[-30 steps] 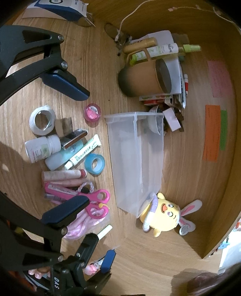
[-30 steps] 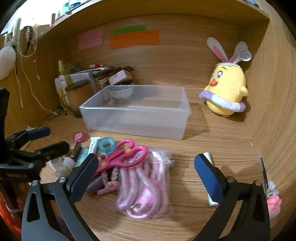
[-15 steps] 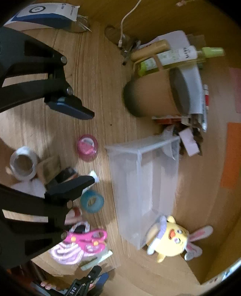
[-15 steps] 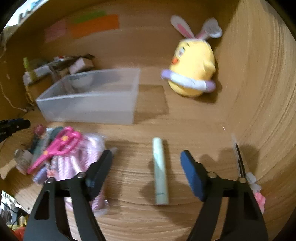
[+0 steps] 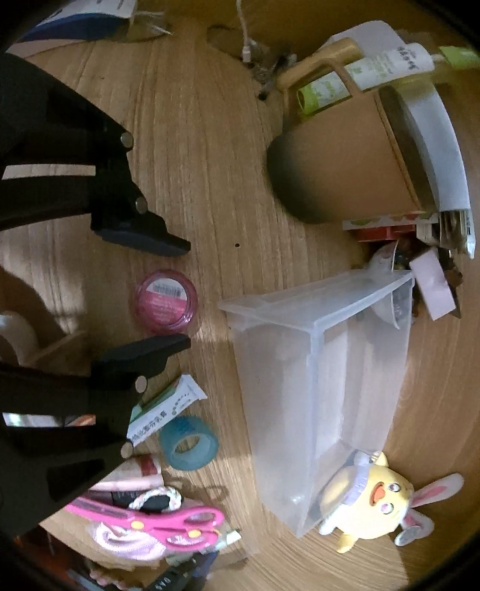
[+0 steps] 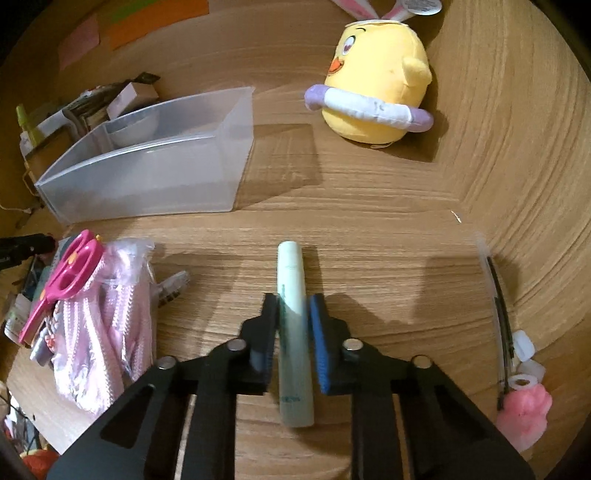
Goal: Organize objects
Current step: 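Grasp the pink lip balm tin with the left tool while the right tool grasps the white tube, then carry both items into the clear box and open both tools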
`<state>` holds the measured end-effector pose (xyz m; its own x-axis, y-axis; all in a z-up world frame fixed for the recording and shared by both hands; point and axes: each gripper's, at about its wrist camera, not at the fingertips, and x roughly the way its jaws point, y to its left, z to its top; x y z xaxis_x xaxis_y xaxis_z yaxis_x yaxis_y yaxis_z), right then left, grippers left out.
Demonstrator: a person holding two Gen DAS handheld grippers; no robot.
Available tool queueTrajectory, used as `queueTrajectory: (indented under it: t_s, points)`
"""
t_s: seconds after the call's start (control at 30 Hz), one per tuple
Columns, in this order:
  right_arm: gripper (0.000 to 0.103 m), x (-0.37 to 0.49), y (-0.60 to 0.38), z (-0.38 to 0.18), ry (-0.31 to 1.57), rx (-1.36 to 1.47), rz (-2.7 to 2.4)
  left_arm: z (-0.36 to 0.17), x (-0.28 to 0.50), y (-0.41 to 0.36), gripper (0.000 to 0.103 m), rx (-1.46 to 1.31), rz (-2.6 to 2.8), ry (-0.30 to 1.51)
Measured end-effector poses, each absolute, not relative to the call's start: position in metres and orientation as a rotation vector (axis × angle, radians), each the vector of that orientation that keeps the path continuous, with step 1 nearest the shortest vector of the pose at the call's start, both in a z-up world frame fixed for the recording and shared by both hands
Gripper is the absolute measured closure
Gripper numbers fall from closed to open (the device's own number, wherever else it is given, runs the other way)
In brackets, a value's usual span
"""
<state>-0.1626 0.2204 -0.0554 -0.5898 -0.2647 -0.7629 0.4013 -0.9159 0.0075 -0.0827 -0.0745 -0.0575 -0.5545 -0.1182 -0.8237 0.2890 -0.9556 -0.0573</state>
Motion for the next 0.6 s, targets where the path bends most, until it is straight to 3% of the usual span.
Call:
queueTrajectory:
  t_s: [0.23,0.6]
  points:
    - [0.089,-0.165,0.223,-0.042,0.147,1.124,-2.478,-0.050,-0.073,-0.076,0.068,1.295,-2.591,0.267]
    - [0.089,-0.168,0.197,0.035,0.154,0.833,-2.478,0.030,-0.057,-0.068,0.068,0.967,-2.743,0.246]
